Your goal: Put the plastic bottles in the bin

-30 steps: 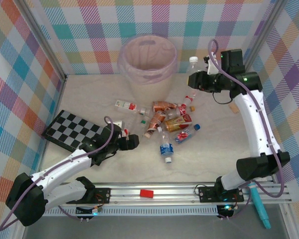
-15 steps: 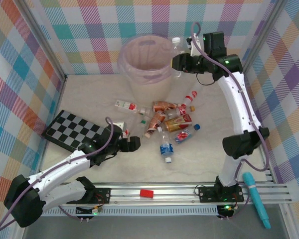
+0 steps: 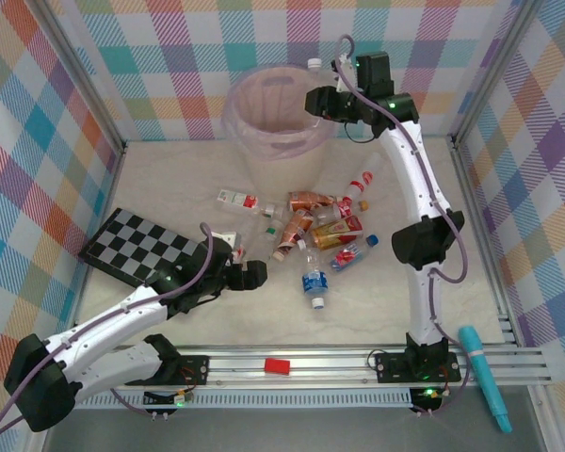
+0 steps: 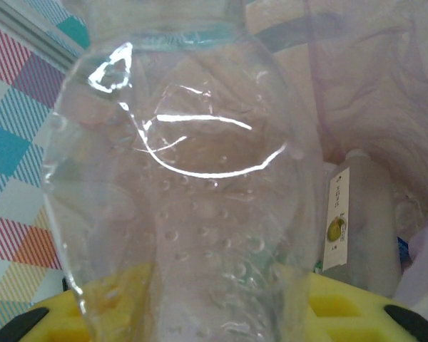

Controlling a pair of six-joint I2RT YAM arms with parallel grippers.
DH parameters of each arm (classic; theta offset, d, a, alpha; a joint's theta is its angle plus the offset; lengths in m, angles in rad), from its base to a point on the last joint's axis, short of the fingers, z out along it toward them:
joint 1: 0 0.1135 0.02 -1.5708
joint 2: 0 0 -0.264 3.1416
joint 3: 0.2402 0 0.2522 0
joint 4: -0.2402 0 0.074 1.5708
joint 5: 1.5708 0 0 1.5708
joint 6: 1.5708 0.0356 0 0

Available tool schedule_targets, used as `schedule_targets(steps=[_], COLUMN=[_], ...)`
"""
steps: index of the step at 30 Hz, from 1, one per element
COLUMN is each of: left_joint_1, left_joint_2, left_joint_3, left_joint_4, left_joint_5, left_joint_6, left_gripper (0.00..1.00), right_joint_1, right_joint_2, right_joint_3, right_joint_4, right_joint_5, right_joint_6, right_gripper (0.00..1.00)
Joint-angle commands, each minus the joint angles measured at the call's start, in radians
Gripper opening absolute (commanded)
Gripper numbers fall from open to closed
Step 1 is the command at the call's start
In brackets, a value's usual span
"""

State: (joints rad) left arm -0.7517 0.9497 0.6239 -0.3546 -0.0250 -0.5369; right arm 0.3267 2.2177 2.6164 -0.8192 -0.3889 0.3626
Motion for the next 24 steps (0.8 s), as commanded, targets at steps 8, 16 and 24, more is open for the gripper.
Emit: schedule_targets(steps=[8,16,24], left_joint_1=[-0.026,-0.028,-0.028], left_joint_2=[-0.063,-0.054,-0.034], left_joint_3=[0.032,0.048,0.075], left_joint_4=[-0.076,-0.087,-0.141], left_joint_5=[-0.059,-0.07,-0.096], left_joint_6=[-0.035,-0.035,-0.021], left_gripper=[0.93,0.93,0.94], right_joint_1=[0.026,0.048,0.079], right_joint_2=[0.081,0.159,0.21], right_joint_3=[0.043,0.076,0.079], right_joint_4=[0.209,0.275,0.282], right_joint_5=[-0.014,-0.009,0.028], right_joint_6=[0.017,0.021,-0.033], right_gripper=[0.42,0.49,0.68])
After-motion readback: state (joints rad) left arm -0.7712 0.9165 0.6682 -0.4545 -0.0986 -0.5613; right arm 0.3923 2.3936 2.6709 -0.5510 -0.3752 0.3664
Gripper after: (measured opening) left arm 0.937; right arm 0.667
